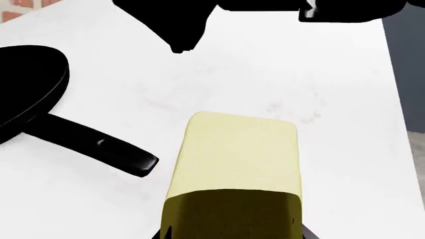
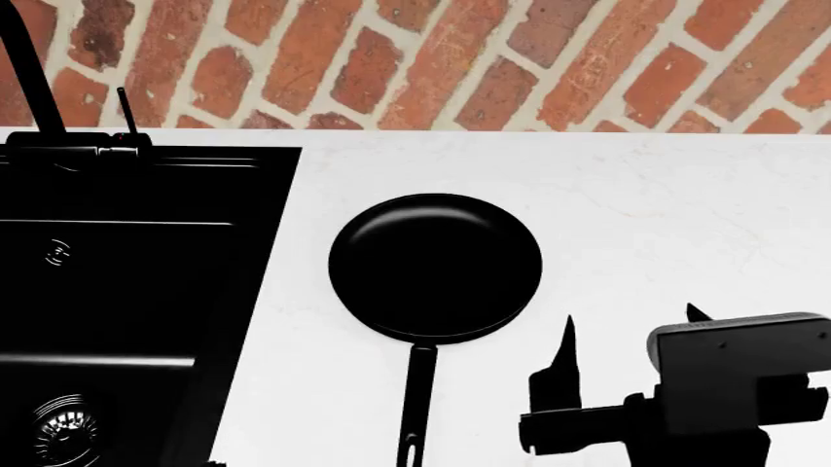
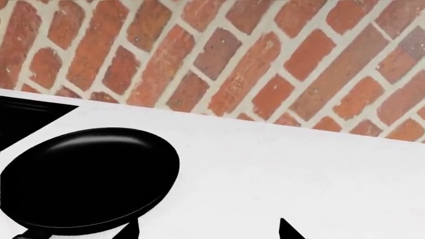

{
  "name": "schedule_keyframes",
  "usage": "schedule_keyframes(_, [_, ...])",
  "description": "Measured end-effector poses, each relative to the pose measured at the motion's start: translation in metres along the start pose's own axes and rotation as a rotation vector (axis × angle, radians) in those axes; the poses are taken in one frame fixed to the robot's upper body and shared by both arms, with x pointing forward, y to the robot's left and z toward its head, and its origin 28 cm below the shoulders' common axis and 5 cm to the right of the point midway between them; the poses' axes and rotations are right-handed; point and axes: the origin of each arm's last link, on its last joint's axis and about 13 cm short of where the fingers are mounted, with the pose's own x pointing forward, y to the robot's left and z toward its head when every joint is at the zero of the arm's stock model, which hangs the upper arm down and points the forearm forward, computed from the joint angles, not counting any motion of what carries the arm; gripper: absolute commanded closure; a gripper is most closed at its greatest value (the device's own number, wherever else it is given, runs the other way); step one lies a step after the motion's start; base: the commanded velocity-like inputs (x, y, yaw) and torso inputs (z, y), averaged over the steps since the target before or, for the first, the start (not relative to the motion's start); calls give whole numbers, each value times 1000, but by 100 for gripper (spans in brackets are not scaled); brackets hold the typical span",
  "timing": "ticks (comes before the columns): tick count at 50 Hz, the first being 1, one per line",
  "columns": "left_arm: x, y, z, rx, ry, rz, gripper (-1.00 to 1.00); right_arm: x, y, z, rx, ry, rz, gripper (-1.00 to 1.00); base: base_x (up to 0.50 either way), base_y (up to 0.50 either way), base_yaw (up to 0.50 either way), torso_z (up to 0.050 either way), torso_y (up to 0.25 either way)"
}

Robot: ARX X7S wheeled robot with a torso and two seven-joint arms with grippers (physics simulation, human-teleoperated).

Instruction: Pick the pan and sponge and place them into the sink. Then turn on the water.

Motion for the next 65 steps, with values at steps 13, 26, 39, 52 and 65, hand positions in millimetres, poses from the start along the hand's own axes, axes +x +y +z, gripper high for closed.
schedule_keyframes(13, [-28,-7,15,24,-100,101,100,3,-2,6,34,43,-55,-100,0,0,0,0,0])
schedule_keyframes(26, [-49,1,24,-22,-185,282,100,12,5,20,116,176,-141,-100,0,0,0,0,1])
schedule_keyframes(39, [-60,21,25,-81,-216,516,100,20,39,47,182,339,-133,-100,0,0,0,0,0])
schedule_keyframes(52, [-69,34,20,-128,-221,647,100,36,85,65,176,383,-19,-100,0,0,0,0,0])
schedule_keyframes(65, [-69,38,14,-151,-216,676,100,50,119,60,182,440,17,-100,0,0,0,0,1])
